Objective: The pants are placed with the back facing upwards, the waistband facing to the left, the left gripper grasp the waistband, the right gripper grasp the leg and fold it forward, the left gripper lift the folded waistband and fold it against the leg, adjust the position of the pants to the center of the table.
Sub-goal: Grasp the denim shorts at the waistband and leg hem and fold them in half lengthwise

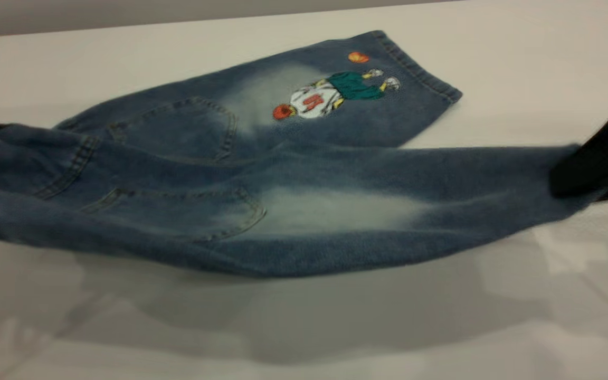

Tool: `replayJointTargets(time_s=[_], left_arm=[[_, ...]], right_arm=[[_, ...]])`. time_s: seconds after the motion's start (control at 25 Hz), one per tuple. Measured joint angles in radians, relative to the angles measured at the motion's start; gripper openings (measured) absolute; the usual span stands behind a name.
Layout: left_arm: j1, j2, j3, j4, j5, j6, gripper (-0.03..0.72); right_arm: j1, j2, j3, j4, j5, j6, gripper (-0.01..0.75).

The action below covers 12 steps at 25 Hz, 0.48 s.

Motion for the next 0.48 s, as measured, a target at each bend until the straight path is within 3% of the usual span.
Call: replayJointTargets(time_s=[0.28, 0.48], left_arm=[[0.0, -0.201, 0.0, -0.034, 0.134, 0.0, 0.087], [-0.001, -0.266, 0.0, -0.041, 0.087, 0.0, 0.087]], right_arm=[[0.0, -0.229, -0.006, -0.257, 0.025, 0.279, 0.03], [0.0, -0.306, -0.08, -0.323, 0.029, 0.412, 0.03]])
